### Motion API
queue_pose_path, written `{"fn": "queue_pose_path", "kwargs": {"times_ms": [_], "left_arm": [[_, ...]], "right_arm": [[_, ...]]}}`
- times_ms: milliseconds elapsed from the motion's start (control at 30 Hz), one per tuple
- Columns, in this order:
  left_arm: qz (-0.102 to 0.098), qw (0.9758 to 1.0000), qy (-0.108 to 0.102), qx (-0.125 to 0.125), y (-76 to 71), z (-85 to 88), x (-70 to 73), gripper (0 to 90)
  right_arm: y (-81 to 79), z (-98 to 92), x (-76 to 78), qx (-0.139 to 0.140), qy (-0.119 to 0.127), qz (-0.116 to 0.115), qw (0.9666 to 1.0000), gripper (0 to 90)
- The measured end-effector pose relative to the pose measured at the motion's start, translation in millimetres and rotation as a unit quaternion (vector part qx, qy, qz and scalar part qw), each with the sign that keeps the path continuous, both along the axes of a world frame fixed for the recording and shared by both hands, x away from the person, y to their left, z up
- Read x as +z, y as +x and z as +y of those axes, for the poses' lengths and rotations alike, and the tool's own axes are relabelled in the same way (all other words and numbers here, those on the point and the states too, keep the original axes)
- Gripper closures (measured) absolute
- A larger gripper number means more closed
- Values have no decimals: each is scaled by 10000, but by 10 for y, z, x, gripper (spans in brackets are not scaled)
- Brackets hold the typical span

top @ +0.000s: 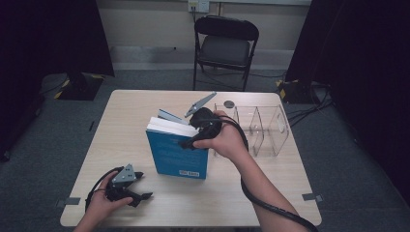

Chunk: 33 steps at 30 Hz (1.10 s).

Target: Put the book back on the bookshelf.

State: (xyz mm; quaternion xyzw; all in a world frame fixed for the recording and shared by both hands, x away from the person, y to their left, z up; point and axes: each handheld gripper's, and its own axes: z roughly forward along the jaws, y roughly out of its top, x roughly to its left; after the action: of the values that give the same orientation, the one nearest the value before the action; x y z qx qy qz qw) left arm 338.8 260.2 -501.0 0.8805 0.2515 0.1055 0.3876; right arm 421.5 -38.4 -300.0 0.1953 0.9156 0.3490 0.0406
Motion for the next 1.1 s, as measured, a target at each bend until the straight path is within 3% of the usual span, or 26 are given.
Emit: {"fn": "queue_pose_path", "kwargs": {"times_ms": [167, 233, 767, 1100], "left_arm": [[7, 10000, -42, 11, -2, -4, -5, 145], [13, 10000, -25, 10, -2, -3, -3, 144], [17, 10000, -17, 5, 1, -8, -2, 139], [26, 10000, -29, 7, 2, -10, -4, 139]], "right_arm": [[4, -7, -50, -68, 40, 91, 9999, 401], [8, 14, -86, 31, 27, 75, 10000, 446], [30, 41, -101, 93, -17, 277, 9996, 473], [6, 46, -103, 93, -45, 218, 9997, 504]]}}
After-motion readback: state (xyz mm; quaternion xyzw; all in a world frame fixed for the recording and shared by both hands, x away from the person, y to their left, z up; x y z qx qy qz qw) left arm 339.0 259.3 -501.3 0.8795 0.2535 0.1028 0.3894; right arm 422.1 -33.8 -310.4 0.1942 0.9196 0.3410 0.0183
